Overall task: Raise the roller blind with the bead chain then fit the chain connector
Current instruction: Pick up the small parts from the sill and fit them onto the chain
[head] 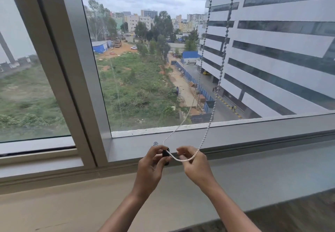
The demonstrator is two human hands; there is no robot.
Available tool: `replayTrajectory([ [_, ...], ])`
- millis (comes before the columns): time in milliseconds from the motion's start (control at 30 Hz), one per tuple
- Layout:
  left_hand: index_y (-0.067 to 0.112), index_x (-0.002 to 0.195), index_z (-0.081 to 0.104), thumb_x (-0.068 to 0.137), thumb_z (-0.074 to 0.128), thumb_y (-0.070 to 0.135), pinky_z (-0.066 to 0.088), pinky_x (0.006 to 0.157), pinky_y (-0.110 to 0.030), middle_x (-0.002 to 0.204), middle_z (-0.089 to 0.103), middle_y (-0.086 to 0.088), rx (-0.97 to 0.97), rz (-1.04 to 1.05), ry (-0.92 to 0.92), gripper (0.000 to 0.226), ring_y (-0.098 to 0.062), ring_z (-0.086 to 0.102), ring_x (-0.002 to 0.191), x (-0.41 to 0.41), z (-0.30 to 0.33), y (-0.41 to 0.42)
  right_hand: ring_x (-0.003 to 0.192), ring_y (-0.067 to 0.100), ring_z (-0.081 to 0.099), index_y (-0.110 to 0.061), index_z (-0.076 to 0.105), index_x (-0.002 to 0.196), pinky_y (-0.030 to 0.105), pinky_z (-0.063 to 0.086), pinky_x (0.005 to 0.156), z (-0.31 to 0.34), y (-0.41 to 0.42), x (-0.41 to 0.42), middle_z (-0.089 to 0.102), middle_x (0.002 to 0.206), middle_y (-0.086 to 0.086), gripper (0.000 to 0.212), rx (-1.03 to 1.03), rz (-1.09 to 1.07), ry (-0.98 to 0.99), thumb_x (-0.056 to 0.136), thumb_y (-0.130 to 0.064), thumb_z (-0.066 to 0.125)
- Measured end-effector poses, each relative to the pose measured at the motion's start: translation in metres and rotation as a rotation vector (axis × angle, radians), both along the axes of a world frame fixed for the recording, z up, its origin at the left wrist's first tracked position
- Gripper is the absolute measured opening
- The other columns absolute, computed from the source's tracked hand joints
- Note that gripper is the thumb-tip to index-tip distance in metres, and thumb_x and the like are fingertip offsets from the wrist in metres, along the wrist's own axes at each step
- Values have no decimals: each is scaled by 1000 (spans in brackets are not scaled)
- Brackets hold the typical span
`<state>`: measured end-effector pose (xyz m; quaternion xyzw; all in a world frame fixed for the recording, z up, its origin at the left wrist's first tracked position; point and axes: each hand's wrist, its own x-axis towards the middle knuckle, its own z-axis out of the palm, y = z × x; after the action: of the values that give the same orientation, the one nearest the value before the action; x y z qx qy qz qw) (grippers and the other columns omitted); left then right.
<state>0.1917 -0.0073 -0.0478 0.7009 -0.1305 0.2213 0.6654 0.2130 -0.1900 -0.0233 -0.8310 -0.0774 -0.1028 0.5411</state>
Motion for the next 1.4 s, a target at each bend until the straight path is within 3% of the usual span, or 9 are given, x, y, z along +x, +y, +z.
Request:
replayTrajectory([
  [133,31,119,70,96,74,5,65,84,-29,100,79,1,-1,27,-13,34,-21,81,88,-2,2,15,97,18,73,-9,77,113,30,59,90,-10,19,31,78,108,5,23,-130,45,11,94,1,68],
  [267,36,119,71,97,75,-9,65,84,-26,101,80,4,11,66,-32,50,-21,82,91,-7,3,32,98,14,67,-7,73,123,17,52,84,-18,43,61,74,118,10,29,-307,134,-20,94,-3,68],
  [400,33,118,71,96,74,-11,65,84,-27,101,81,1,6,101,-33,50,-23,83,91,-11,3,48,113,29,67,-6,68,133,29,50,98,-22,70,85,69,129,16,42,-453,212,-11,91,-1,68],
  [533,33,117,71,96,73,-13,65,83,-28,100,80,-1,-6,123,-39,50,-25,82,88,-15,4,61,114,31,68,-10,67,139,35,52,102,-27,92,101,64,131,16,44,-509,207,27,95,-8,70],
  [767,31,118,72,95,76,-2,65,84,-29,101,81,-3,-25,133,-43,40,-26,83,93,-18,3,80,99,38,71,-1,77,118,40,55,91,-33,106,109,66,113,21,26,-538,147,18,97,-4,62],
  [933,34,118,72,95,75,5,65,85,-29,102,81,-3,-38,127,-25,37,-27,84,94,-16,3,85,94,33,72,-2,80,112,39,57,90,-29,101,101,72,107,19,24,-462,132,-8,93,1,65],
  [1067,32,119,71,97,74,1,65,85,-28,104,82,0,-42,95,-27,38,-25,84,95,-14,4,83,81,9,74,-7,81,111,14,55,76,-9,86,82,80,97,3,20,-177,92,15,91,-3,78],
  [1267,31,119,72,96,76,6,67,86,-31,103,81,-2,-49,85,-28,34,-26,84,95,-10,12,70,88,15,81,-19,82,107,23,61,81,52,58,46,85,97,2,24,310,241,42,91,-1,81],
  [1400,30,121,72,96,76,7,66,88,-32,107,80,-6,-51,78,-53,34,-28,83,97,-11,20,56,101,19,80,-18,83,109,25,61,92,87,46,31,85,105,4,29,309,402,15,89,4,81],
])
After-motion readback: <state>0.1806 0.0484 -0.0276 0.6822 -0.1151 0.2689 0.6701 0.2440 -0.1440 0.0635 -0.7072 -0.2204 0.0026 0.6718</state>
